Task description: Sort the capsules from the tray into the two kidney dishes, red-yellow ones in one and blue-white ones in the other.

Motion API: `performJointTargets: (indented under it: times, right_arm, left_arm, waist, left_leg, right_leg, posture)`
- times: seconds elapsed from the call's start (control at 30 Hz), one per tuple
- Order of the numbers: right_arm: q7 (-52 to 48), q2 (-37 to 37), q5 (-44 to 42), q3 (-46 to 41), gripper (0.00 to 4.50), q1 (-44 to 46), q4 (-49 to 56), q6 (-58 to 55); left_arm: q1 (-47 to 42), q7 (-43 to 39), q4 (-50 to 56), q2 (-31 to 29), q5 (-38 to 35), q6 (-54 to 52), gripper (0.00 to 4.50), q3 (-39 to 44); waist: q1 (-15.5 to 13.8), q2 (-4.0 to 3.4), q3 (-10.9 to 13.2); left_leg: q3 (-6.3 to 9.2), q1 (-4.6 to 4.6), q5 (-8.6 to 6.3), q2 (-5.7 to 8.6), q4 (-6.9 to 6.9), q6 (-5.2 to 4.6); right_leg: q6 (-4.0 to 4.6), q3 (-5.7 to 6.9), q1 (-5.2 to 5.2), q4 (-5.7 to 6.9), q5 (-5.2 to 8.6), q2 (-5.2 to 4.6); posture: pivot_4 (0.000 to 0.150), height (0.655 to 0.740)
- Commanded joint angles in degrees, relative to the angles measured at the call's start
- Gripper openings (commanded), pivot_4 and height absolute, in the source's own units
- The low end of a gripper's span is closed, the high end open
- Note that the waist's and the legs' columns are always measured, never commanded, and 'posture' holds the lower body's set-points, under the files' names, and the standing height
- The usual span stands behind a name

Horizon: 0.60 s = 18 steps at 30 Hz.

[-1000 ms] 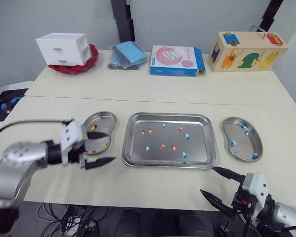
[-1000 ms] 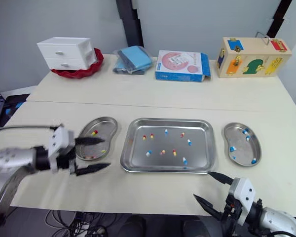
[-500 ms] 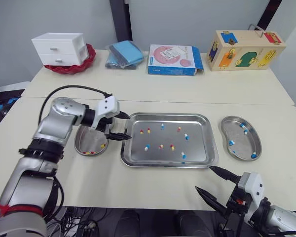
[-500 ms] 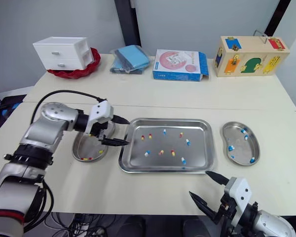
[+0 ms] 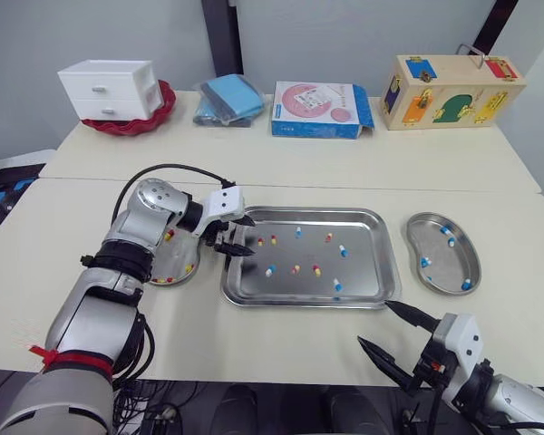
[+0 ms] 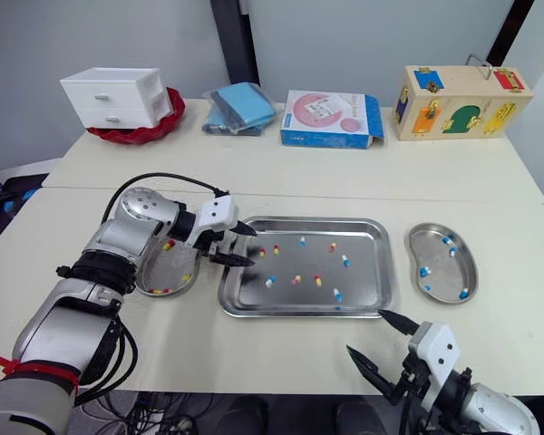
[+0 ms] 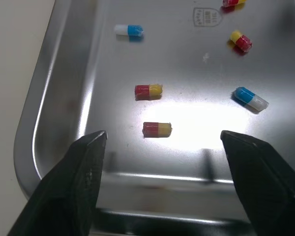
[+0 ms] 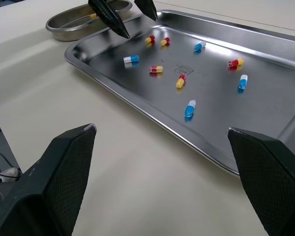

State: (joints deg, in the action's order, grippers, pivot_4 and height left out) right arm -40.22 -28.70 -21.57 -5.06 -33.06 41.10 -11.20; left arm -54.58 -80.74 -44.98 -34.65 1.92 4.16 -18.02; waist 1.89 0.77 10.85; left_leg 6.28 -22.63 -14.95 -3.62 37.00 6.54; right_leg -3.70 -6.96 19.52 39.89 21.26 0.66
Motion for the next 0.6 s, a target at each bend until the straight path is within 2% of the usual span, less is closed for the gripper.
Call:
performJointTargets:
  times: [0.03, 0.6]
  right_arm:
    - [0.9, 0.0, -0.7, 0.3, 4.50, -0.6, 2.8, -0.1]
    - [1.4, 0.6, 0.3, 1.5, 4.50, -1.7, 1.3, 4.3]
  left_arm:
    - [-2.1, 0.2, -1.5, 0.9, 1.2, 1.1, 3.37, 0.2]
    - [-3.9, 0.5, -6.2, 3.8, 5.7, 1.5, 3.37, -0.2]
  waist:
    - [0.0, 0.00, 0.0]
    - [0.0, 0.01, 0.0]
  left_leg:
    - [0.00, 0.00, 0.00, 0.00, 0.00, 0.00]
    - [0.03, 0.01, 0.01, 0.00, 0.00, 0.00]
  right_leg:
    - [0.00, 0.00, 0.00, 0.00, 0.00, 0.00]
    - [0.00, 0.03, 0.00, 0.03, 0.00, 0.00]
  posture:
    - [0.150, 0.7400]
    - [0.150, 0.7400]
